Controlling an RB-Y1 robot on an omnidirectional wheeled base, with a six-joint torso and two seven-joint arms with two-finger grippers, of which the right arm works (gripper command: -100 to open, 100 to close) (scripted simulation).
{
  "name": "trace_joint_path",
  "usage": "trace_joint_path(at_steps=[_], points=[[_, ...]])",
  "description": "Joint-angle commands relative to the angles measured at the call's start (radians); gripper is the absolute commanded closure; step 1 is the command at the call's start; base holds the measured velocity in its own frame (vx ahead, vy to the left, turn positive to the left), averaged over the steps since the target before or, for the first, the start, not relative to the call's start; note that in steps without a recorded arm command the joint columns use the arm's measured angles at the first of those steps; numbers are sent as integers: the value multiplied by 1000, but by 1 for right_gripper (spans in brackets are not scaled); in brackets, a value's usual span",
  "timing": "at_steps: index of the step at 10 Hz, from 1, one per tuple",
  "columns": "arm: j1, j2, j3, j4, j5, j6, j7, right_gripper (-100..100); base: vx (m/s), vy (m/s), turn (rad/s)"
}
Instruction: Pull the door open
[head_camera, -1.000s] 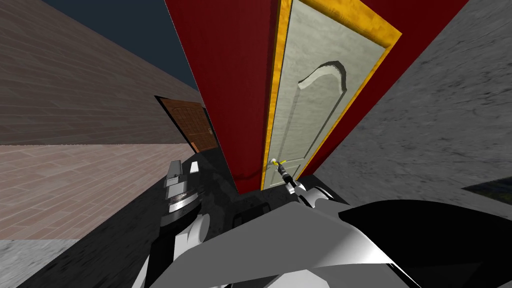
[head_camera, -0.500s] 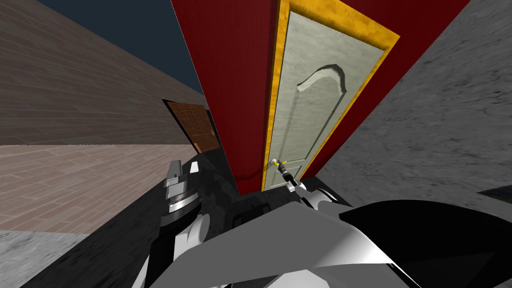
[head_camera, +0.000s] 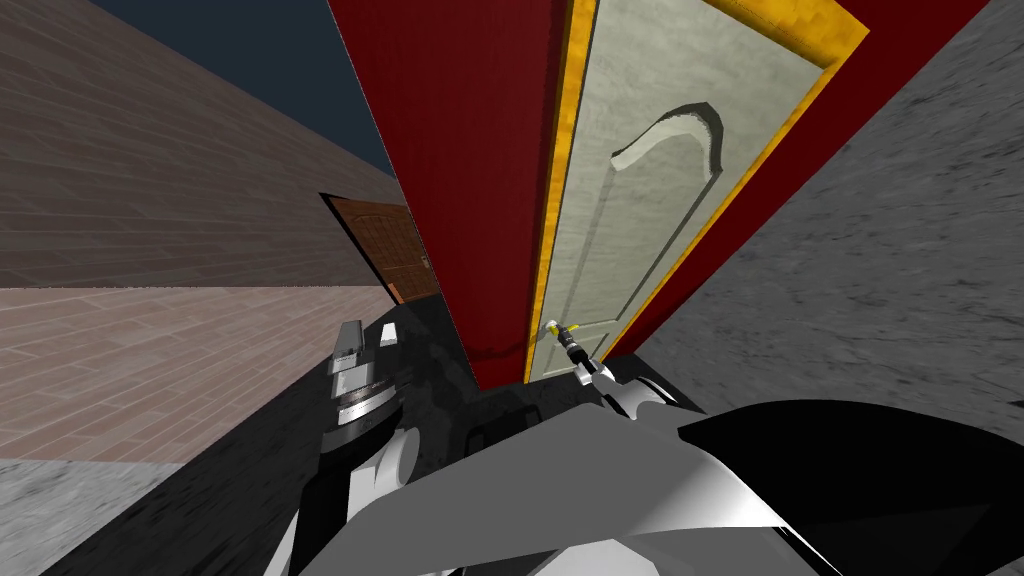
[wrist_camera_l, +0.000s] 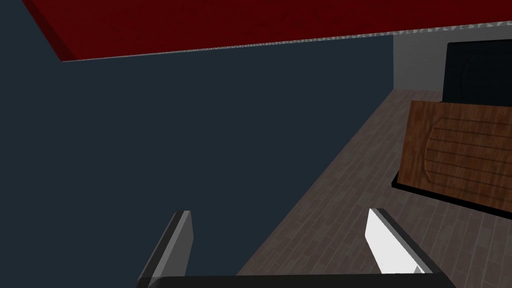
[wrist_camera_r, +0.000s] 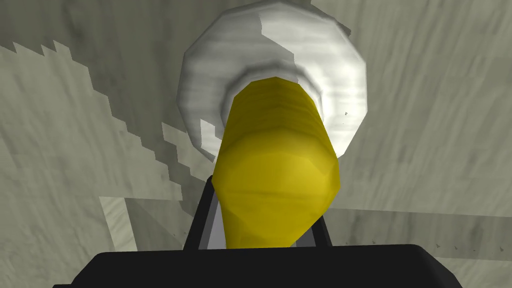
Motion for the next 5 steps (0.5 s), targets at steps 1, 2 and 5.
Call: trace_joint_path(at_steps=[1,2,5], points=[[-1,0,1,-2,1,-1,1,100,-6,-5,7],[-1,0,1,-2,1,-1,1,100,-5,-2,6],[-4,1,14,0,-2,-1,-1,100,-43,-10,20]])
